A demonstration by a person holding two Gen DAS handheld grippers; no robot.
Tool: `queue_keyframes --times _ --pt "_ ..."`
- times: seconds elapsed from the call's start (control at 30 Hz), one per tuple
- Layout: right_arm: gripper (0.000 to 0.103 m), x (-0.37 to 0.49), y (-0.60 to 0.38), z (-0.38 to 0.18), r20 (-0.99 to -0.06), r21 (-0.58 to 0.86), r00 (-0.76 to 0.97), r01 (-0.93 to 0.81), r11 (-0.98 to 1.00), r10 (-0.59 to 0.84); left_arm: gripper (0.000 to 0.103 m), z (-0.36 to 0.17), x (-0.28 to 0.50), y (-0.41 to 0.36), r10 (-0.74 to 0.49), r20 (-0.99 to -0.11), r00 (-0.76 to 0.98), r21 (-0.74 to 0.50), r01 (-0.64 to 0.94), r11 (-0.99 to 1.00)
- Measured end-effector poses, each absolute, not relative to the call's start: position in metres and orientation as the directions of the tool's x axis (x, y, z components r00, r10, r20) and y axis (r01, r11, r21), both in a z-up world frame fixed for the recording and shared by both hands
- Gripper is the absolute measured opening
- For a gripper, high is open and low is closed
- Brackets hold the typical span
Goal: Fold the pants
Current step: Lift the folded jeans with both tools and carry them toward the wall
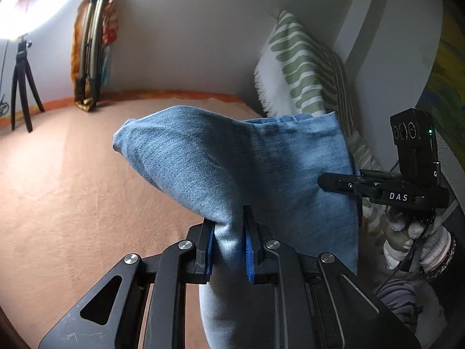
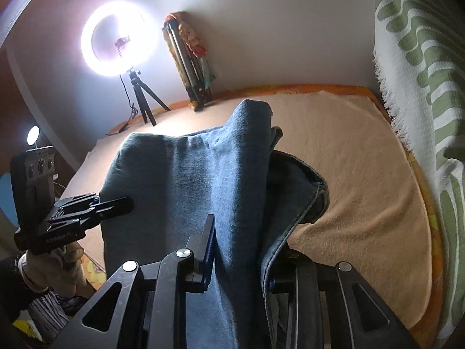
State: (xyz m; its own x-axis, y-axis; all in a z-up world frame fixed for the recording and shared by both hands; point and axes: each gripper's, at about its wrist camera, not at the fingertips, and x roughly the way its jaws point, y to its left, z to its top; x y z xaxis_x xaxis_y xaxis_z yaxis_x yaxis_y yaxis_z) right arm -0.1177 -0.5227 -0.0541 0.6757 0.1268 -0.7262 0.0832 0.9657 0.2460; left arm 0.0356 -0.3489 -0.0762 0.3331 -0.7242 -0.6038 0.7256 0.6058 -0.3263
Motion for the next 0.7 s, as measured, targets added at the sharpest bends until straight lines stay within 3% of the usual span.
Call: queue_keyframes --times 0.7 --pt "0.018 -0.137 -0.490 0.002 -0.643 0.211 0.757 0.031 0.977 0.115 0.014 -0.026 0.022 -0.333 -0.765 -0.509 0.395 -0.282 0.763 0.582"
